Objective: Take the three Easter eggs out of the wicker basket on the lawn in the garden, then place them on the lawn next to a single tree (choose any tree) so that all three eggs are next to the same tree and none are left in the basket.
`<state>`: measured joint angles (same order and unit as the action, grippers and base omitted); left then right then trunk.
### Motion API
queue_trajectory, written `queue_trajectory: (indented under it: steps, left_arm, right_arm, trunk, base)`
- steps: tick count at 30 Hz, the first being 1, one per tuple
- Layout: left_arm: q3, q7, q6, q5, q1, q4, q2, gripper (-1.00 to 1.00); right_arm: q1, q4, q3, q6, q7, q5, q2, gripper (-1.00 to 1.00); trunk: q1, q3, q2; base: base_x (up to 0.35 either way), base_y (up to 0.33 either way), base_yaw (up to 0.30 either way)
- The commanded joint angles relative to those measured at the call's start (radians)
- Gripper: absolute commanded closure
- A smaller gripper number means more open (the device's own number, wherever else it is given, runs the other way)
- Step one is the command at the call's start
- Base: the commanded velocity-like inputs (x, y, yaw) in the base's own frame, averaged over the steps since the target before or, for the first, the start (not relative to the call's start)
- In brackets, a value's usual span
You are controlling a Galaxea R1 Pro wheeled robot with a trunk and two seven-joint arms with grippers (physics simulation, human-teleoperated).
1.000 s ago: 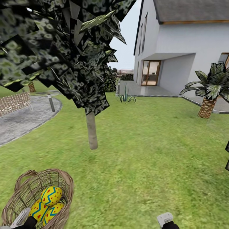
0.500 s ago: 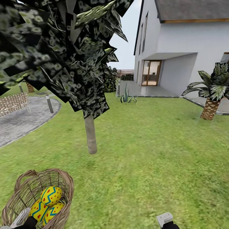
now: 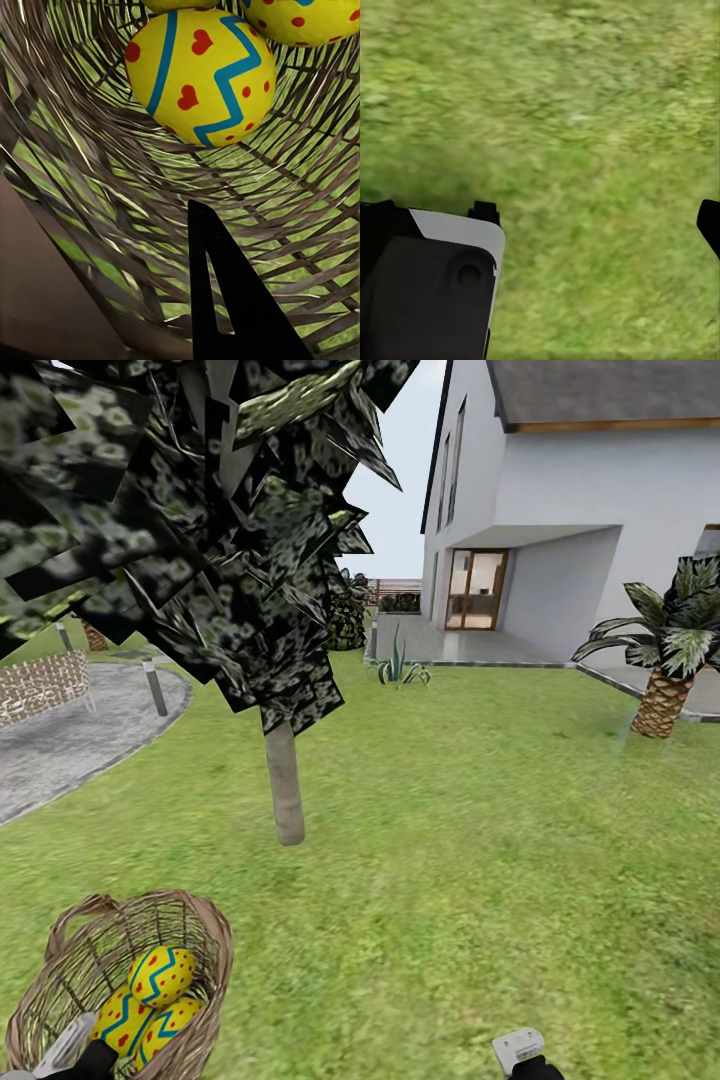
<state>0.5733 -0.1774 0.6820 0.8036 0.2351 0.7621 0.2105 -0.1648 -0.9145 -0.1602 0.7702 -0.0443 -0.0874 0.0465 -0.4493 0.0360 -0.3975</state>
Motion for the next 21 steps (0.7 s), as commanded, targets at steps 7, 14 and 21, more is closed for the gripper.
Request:
queue_trajectory:
  steps: [7,14,21]
  left_arm:
    - [0.002,-0.008,0.004,0.017,0.001,0.001,0.000,1.00]
    - [0.002,-0.008,0.004,0.019,0.001,0.000,0.000,1.00]
    - [0.002,-0.008,0.002,0.019,0.001,-0.001,0.000,1.00]
  right_arm:
    - [-0.001,-0.001,-0.004,0.006,0.000,-0.005,0.001,-1.00]
    - [-0.001,-0.001,-0.004,0.006,0.000,-0.006,0.001,-1.00]
    - [-0.001,-0.001,-0.004,0.006,0.000,-0.005,0.001,-1.00]
  trunk:
    - [-0.001,0.002,-0.002]
    - [-0.028,0.024,-0.051]
    - [-0.054,0.046,-0.100]
  base:
    - [0.000,0.000,0.000]
    - [0.000,0.000,0.000]
    - [0.000,0.000,0.000]
